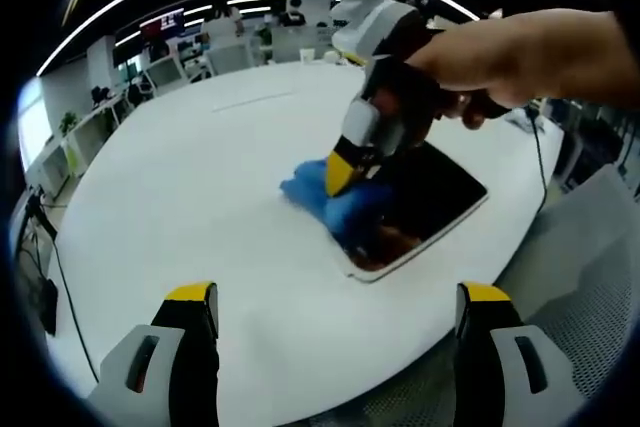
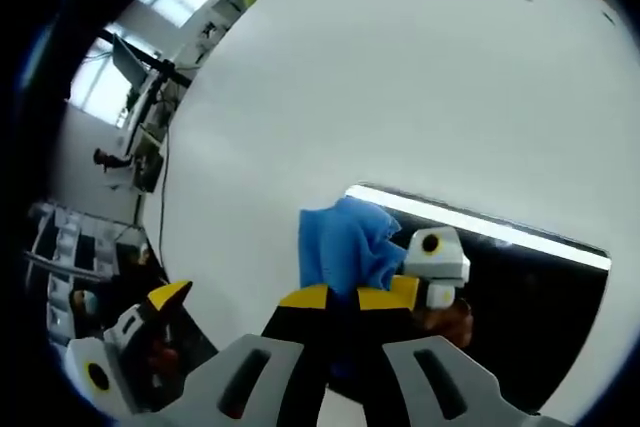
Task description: Wipe the mirror surface with the cleaning cloth until all visible marks leave the cleaned area.
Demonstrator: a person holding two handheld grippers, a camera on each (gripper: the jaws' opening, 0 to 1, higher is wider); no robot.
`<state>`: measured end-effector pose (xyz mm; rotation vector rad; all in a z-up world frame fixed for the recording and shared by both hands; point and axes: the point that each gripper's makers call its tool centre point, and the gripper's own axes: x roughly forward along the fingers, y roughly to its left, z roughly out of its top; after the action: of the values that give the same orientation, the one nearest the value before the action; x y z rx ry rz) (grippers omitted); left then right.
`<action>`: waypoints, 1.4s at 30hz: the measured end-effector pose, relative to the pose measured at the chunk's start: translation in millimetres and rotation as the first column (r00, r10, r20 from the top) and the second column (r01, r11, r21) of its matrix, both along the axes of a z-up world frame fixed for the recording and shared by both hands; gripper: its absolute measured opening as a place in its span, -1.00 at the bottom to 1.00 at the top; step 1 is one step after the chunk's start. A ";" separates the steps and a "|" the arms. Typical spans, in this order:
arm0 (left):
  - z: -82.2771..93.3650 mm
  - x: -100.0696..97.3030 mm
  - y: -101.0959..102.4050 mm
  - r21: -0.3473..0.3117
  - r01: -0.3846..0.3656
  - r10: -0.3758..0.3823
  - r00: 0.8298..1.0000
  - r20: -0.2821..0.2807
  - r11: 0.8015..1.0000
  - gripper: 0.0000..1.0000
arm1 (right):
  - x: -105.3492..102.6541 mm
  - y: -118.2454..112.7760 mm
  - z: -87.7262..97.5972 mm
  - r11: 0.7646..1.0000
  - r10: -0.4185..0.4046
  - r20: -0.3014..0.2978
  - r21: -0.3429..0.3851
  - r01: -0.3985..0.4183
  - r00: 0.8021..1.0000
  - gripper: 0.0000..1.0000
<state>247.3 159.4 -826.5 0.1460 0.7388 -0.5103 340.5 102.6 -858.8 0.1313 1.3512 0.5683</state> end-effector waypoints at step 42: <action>-1.0 -3.1 1.0 0.013 0.003 -0.003 1.000 -0.014 1.000 0.99 | -3.2 -42.8 1.3 0.995 0.077 0.056 -0.065 -0.074 0.995 -0.96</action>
<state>244.3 160.4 -827.5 0.1564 0.7555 -0.5098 337.3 59.8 -857.5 0.0119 1.3198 0.5881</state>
